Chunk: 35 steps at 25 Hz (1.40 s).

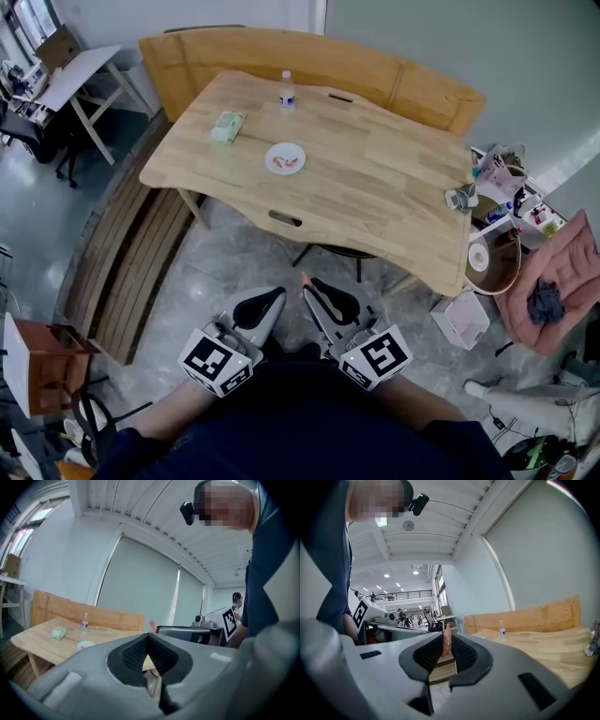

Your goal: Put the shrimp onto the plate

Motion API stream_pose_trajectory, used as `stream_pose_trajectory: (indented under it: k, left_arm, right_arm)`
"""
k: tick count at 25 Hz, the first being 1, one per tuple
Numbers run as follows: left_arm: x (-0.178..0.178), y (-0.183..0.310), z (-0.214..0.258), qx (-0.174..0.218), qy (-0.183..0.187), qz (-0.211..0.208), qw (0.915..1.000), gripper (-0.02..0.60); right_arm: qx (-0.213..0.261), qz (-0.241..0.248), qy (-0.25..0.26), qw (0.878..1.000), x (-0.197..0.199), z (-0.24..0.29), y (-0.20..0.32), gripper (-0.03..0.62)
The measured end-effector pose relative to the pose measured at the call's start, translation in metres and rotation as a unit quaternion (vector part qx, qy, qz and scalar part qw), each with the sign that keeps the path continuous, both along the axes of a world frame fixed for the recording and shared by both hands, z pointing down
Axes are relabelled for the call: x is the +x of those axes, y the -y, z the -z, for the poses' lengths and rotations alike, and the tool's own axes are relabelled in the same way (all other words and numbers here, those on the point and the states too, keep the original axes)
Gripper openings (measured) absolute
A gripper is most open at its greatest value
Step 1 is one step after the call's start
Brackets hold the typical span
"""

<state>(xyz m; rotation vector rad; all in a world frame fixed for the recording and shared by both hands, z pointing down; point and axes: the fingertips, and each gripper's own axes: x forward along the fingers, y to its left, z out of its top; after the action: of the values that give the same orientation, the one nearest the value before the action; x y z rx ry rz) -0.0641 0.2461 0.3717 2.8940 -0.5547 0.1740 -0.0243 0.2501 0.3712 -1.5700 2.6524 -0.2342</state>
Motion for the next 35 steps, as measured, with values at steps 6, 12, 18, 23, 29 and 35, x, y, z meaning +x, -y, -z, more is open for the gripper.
stream_pose_trajectory:
  k: [6,12,18,23,29,35]
  left_arm:
    - [0.014,0.013,-0.003,0.004,-0.003,-0.004,1.0000,0.005]
    - [0.020,0.051,-0.005,0.007,-0.002,-0.012,0.9999,0.005]
    - [0.021,0.103,-0.005,0.012,0.000,-0.023,0.9997,0.005]
    - [0.020,0.147,-0.002,0.019,0.005,-0.038,0.9991,0.005]
    - [0.021,0.197,0.002,0.015,-0.004,-0.055,0.9984,0.005]
    - [0.019,0.229,0.006,0.014,-0.015,-0.075,0.9970,0.005]
  right_arm:
    - [-0.003,0.000,-0.004,1.000,0.010,-0.005,0.015,0.063]
    - [-0.006,-0.011,-0.004,1.000,0.018,-0.007,0.054,0.063]
    - [-0.011,-0.024,-0.001,1.000,0.021,-0.008,0.105,0.063]
    - [-0.013,-0.035,0.002,0.999,0.018,-0.007,0.148,0.063]
    - [-0.021,-0.058,-0.002,0.998,0.021,-0.007,0.194,0.063]
    - [-0.025,-0.077,-0.013,0.997,0.018,-0.005,0.227,0.063]
